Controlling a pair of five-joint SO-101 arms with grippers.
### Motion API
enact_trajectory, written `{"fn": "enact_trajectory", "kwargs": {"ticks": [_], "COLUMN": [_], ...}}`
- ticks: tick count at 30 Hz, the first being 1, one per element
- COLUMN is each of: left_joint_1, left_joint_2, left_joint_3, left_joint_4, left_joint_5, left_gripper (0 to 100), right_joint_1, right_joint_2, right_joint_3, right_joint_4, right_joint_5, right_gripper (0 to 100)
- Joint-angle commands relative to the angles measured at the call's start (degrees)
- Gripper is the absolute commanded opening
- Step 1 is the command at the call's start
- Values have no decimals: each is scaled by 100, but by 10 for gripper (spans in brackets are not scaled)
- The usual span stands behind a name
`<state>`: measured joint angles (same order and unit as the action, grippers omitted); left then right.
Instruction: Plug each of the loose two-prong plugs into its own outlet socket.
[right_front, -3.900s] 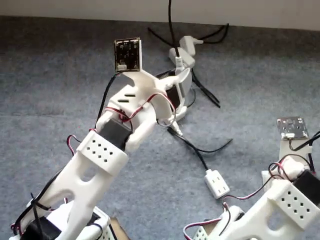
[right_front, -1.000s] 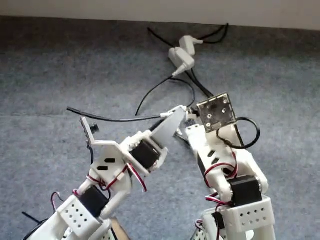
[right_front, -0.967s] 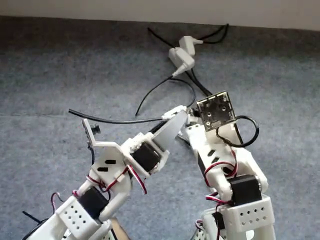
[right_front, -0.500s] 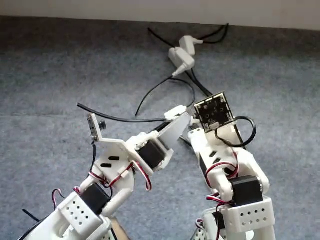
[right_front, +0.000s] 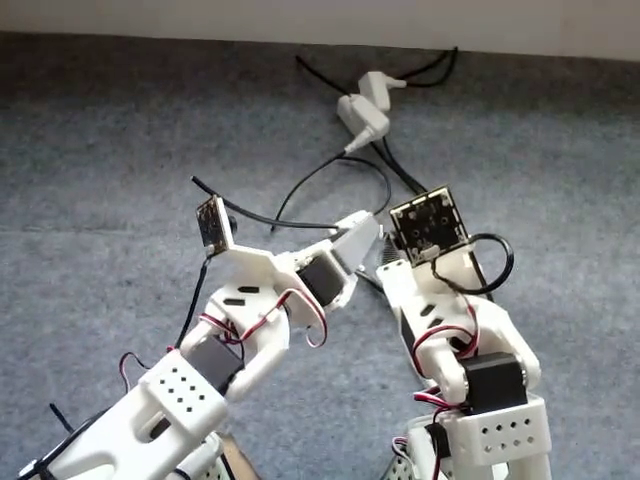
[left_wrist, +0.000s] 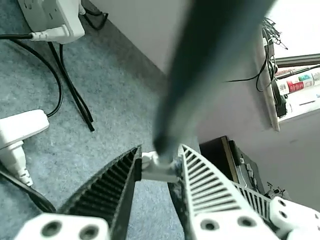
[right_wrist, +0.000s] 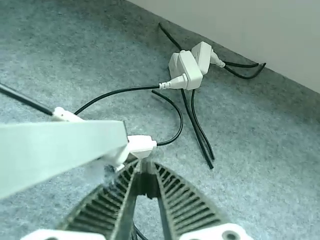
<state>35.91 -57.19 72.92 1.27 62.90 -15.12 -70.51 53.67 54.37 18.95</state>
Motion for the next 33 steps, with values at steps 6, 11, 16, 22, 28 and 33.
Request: {"fn": "enact_trajectory", "kwargs": {"ticks": [6, 11, 16, 22, 28, 33], "left_joint_1": [312, 831, 356, -163, 4, 400], "left_joint_2": [-1429, -1710, -1710, -1701, -1701, -1710], "left_joint_3": [338, 365, 347, 356, 382, 523], "left_joint_4": [105, 598, 457, -70, -79, -26], "left_joint_5": [-35, -70, -53, -44, -62, -70], "left_gripper": [7, 7, 7, 7, 7, 7], "right_joint_1": [48, 48, 57, 13, -171, -505], "right_joint_2": [-22, -22, -22, -57, -66, -31], "right_joint_3": [-22, -22, 22, 347, 391, 180], "right_joint_4": [-189, -338, -224, -180, -101, -127], "right_joint_5": [62, 62, 70, 220, 202, 202], "right_gripper": [7, 7, 7, 7, 7, 7]}}
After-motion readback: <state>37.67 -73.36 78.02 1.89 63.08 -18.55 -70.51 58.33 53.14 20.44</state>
